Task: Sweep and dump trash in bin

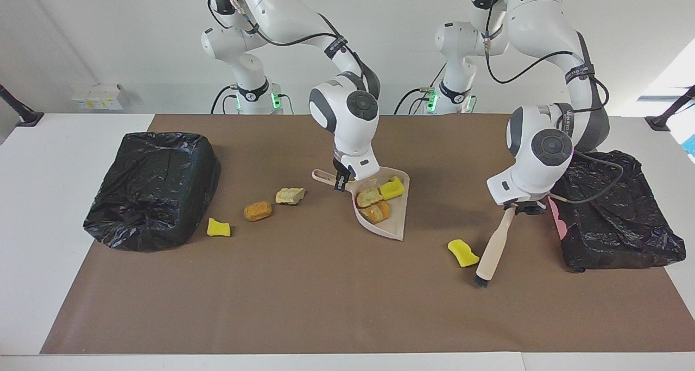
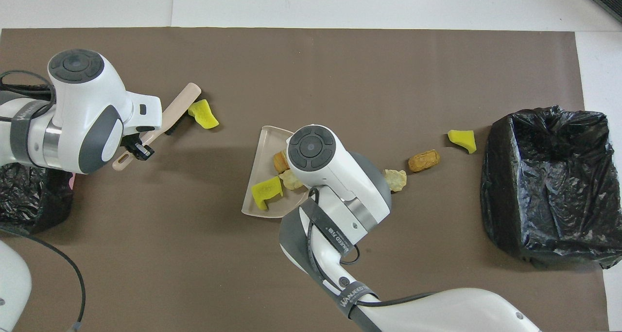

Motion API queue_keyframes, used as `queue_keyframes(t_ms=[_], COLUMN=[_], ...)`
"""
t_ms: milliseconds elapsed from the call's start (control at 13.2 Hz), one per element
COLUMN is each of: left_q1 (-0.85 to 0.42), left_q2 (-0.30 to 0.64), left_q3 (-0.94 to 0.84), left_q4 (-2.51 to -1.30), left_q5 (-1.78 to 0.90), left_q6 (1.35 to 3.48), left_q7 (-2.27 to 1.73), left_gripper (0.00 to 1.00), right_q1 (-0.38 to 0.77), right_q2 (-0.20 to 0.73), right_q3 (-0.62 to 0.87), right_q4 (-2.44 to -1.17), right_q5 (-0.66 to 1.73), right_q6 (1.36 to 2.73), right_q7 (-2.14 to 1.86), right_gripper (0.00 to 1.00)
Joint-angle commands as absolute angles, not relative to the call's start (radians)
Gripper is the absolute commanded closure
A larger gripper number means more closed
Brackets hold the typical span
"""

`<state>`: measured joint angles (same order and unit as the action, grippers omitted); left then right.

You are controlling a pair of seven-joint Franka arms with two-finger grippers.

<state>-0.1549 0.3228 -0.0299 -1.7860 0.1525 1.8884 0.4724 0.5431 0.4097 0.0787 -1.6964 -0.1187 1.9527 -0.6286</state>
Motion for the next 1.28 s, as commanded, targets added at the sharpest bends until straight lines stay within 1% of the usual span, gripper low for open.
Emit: queue_keyframes(t_ms=[0,151,377,604,755,906,1208], left_q1=[-0.195,-0.213,-0.264,-0.278,-0.276,-0.275,-0.255], left_q2=[0.244,0.212,0.18,0.149,0.143,0.137,0.091], left_q3=[-0.032,-0.032,-0.037,-0.095,-0.139,-0.137,-0.118], left_q4=[-1.887,-1.945,-2.0,-2.045,-2.04,-2.029,-2.025], left_q5=[0.089,0.033,-0.05,-0.086,-0.1,-0.132,-0.121], left_q6=[1.884,1.884,1.884,1.881,1.827,1.807,1.813], left_q7=[0.479,0.463,0.34,0.198,0.079,0.017,-0.072], left_gripper=[1.0,1.0,1.0,1.0,1.0,1.0,1.0], right_q1=[0.545,0.548,0.555,0.552,0.551,0.546,0.543], right_q2=[0.402,0.41,0.411,0.411,0.411,0.413,0.416], right_q3=[0.086,0.086,0.086,0.086,0.086,0.086,0.086], right_q4=[-1.707,-1.713,-1.73,-1.732,-1.73,-1.729,-1.727], right_q5=[-0.146,-0.147,-0.143,-0.138,-0.138,-0.138,-0.138], right_q6=[1.947,1.974,2.009,2.011,2.011,2.011,2.025], right_q7=[-0.578,-0.557,-0.552,-0.554,-0.557,-0.56,-0.572], right_gripper=[1.0,1.0,1.0,1.0,1.0,1.0,1.0])
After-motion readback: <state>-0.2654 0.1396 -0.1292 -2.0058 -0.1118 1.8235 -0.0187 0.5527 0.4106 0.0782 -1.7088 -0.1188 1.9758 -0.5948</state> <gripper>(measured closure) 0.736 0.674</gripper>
